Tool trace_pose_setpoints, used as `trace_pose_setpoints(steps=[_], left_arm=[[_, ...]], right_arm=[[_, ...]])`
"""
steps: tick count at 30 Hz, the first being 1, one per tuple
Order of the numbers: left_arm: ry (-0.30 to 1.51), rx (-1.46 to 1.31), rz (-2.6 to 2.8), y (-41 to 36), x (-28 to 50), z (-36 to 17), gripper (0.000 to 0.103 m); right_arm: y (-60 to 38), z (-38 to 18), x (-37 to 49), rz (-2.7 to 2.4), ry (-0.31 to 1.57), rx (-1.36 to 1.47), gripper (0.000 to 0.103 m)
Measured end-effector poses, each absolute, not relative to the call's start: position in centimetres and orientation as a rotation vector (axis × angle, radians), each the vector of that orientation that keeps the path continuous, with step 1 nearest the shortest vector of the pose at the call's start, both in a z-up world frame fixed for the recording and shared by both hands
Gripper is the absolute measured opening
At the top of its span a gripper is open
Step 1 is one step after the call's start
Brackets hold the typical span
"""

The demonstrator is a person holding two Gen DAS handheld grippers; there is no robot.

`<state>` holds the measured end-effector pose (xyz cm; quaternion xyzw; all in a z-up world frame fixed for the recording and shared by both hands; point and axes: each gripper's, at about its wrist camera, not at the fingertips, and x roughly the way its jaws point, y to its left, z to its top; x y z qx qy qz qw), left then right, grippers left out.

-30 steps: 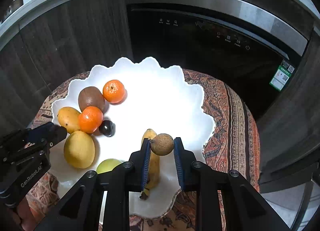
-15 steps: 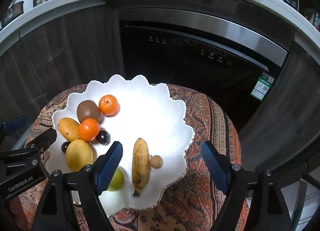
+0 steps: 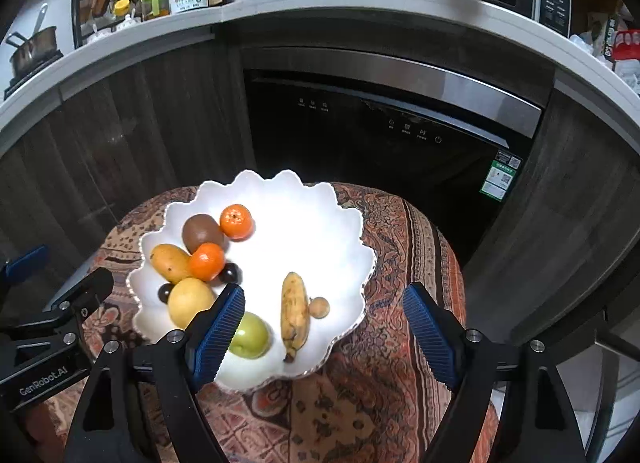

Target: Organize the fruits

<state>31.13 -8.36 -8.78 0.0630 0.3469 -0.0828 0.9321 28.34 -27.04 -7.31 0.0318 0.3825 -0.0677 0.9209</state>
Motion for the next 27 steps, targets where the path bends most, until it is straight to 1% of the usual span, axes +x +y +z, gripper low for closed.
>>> trace_pose_setpoints(steps=[10, 19, 27], left_arm=[[0.691, 0.094, -0.142, -6.6, 26.8, -6.4, 0.098], [0.694, 0.077, -0.135, -5.5, 23.2, -5.8, 0.098], [0.711, 0.079, -0.144, -4.5, 20.1, -6.0, 0.098]], right_arm=[[-25.8, -4.9, 24.2, -0.128, 0.742, 0.077, 0.082], [-24.9, -3.3, 20.8, -0.119, 0.722, 0.052, 0.082], [-24.1, -3.3, 17.7, -0.101, 0.733, 0.061, 0.082]])
